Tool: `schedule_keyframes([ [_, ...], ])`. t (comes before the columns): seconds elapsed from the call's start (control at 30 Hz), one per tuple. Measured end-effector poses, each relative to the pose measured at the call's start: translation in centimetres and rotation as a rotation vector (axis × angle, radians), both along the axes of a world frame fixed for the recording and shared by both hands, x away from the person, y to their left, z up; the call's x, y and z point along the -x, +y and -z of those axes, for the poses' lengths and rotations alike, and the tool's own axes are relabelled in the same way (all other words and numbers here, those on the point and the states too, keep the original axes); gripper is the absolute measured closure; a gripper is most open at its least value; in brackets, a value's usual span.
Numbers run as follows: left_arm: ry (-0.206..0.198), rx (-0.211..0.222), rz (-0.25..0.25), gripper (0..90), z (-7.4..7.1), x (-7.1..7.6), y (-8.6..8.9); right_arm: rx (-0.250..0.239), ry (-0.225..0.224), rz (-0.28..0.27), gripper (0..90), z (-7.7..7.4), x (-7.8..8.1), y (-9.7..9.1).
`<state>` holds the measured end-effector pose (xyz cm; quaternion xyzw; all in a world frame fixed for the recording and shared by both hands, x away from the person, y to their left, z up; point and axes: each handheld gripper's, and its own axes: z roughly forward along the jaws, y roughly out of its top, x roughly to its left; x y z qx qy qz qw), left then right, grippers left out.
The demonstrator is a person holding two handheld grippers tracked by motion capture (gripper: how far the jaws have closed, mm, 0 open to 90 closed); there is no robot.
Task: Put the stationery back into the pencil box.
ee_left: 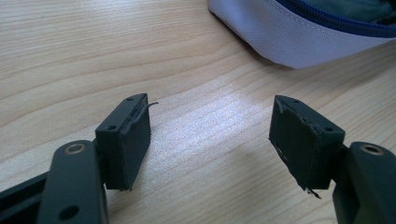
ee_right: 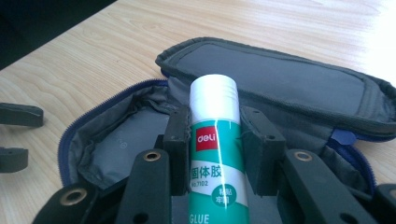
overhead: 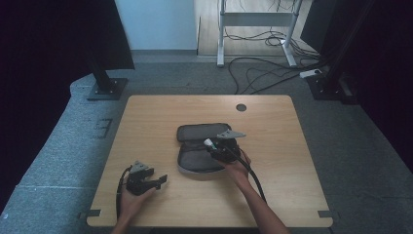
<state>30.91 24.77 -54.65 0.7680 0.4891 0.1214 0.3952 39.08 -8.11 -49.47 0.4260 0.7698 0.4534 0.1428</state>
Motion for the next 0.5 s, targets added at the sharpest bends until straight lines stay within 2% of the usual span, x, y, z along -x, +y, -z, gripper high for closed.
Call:
schedule_keyframes([
  [0.5,0.0,0.0,0.001,29.5,0.0,0.0,0.0,0.046,0.033,0.003,64.7,1.9,-1.1,0.8],
])
